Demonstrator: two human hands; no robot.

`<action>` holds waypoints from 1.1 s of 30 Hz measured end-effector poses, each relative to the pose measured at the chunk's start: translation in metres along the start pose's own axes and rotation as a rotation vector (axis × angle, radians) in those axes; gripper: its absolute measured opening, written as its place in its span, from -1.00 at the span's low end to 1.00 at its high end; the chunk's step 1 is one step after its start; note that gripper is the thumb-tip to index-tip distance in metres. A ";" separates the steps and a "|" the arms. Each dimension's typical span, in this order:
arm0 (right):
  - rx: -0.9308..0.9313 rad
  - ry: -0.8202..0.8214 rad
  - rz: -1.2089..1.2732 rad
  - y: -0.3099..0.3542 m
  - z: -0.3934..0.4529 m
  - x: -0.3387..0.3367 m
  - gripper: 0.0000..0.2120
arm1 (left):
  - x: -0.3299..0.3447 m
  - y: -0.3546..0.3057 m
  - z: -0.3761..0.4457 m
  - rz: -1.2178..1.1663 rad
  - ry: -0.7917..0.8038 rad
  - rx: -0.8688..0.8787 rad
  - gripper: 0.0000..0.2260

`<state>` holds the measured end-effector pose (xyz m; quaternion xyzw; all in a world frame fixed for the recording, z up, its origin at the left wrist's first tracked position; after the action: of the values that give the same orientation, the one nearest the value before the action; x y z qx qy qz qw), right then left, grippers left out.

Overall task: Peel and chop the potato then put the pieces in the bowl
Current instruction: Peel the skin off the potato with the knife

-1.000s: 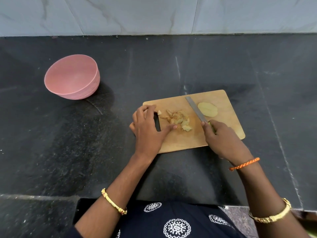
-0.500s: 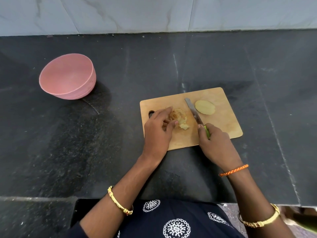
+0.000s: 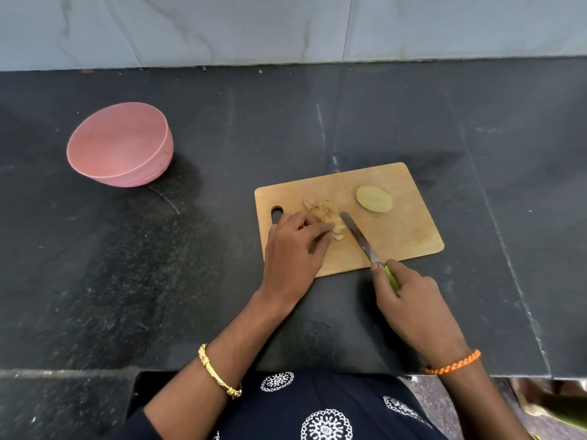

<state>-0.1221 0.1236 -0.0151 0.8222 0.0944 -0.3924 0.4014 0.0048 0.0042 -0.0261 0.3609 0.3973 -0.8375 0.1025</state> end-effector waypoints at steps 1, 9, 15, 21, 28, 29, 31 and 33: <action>0.004 0.001 -0.004 -0.001 -0.002 0.000 -0.64 | 0.000 -0.001 0.000 -0.005 -0.007 -0.012 -0.88; -0.045 -0.037 -0.088 -0.001 -0.008 -0.002 -0.65 | 0.001 -0.002 0.003 0.071 0.017 -0.005 -0.87; -0.014 -0.096 -0.178 -0.002 -0.011 0.002 -0.68 | 0.003 0.001 0.004 0.067 0.007 -0.003 -0.87; -0.055 -0.045 -0.263 0.007 -0.007 0.008 -0.73 | 0.004 0.003 0.005 0.004 -0.016 -0.018 -0.89; -0.026 0.058 -0.341 0.014 -0.003 0.003 -0.74 | 0.001 0.004 0.006 0.033 -0.032 -0.051 -0.88; -0.026 0.068 -0.355 0.015 -0.003 0.001 -0.73 | 0.001 0.004 0.006 0.045 -0.032 -0.051 -0.86; -0.025 0.082 -0.378 0.018 -0.002 -0.005 -0.72 | 0.001 0.005 0.006 0.063 -0.028 -0.049 -0.86; -0.022 0.102 -0.387 0.020 -0.001 -0.010 -0.69 | 0.001 0.006 0.005 0.069 -0.032 -0.054 -0.86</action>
<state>-0.1189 0.1125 0.0045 0.8032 0.2750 -0.4189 0.3222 0.0038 -0.0032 -0.0282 0.3581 0.4057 -0.8280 0.1473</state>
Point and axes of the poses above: each hand's wrist, its own z-axis towards the middle knuckle, its own x-axis out of the palm, y = z × x, the point moved 4 cm from there along z, towards the middle knuckle, and after that the axes turned 10 degrees about x, right-handed, at the moved point
